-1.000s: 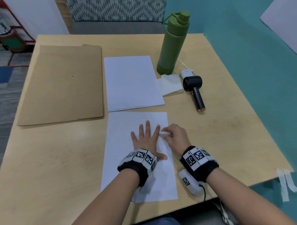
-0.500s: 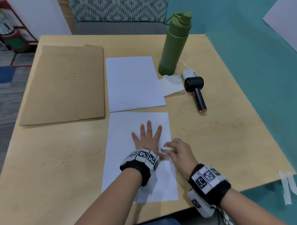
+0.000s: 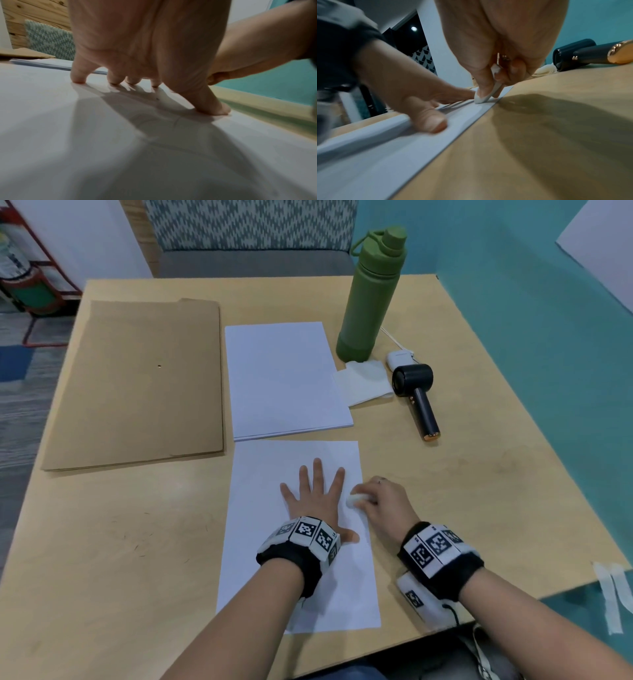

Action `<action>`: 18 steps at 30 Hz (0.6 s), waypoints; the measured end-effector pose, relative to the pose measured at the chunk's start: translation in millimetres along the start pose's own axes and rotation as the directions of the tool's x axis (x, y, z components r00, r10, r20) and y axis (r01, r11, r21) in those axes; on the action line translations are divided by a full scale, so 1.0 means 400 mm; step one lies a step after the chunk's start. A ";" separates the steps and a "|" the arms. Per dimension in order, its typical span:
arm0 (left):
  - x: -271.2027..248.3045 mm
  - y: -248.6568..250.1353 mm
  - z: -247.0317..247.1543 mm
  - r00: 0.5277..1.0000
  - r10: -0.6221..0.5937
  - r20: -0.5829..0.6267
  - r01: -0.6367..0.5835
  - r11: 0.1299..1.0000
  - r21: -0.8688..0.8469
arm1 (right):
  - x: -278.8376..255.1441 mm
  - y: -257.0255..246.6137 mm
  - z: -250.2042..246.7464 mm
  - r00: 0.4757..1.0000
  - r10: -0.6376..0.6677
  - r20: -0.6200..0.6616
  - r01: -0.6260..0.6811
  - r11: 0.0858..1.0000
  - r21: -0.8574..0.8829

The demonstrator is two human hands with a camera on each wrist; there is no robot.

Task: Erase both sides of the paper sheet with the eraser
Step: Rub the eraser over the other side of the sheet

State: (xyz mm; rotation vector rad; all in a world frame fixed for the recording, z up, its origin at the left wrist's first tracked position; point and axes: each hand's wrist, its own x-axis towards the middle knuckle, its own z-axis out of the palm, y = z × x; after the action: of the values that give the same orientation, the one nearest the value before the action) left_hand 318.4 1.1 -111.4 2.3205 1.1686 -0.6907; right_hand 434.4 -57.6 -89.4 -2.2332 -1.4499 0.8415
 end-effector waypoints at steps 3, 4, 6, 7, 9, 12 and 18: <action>-0.001 0.002 -0.002 1.000 -0.002 0.002 0.002 1.000 0.006 | 0.048 -0.004 0.002 0.997 0.034 -0.072 -0.034 0.999 0.006; -0.001 0.001 -0.002 1.000 -0.003 0.002 0.003 1.000 0.006 | 0.040 -0.005 0.007 0.996 0.038 -0.084 -0.037 0.999 0.013; 0.000 0.000 -0.001 1.000 -0.005 0.000 0.005 1.000 -0.001 | -0.004 0.003 0.020 0.998 0.018 -0.067 -0.017 1.000 0.019; 0.001 -0.001 0.000 1.000 -0.004 -0.002 0.004 1.000 -0.006 | -0.029 0.009 0.024 0.999 0.002 -0.050 -0.001 1.000 0.023; 0.002 -0.001 0.002 1.000 -0.001 -0.002 0.001 1.000 -0.009 | -0.053 0.015 0.021 1.000 -0.017 -0.013 0.017 1.000 0.014; 0.002 0.000 0.003 1.000 0.003 -0.002 -0.003 1.000 0.000 | 0.001 0.004 0.002 1.000 -0.012 -0.025 0.012 1.000 -0.010; 0.003 -0.003 0.001 1.000 0.001 -0.006 -0.001 1.000 -0.005 | -0.003 0.009 0.021 0.994 0.000 -0.109 0.004 0.999 0.041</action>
State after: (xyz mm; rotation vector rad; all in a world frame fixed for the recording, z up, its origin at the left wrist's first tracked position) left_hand 318.0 2.1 -112.7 2.3207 1.1707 -0.6803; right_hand 431.3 -60.4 -97.7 -2.2103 -1.3729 0.7305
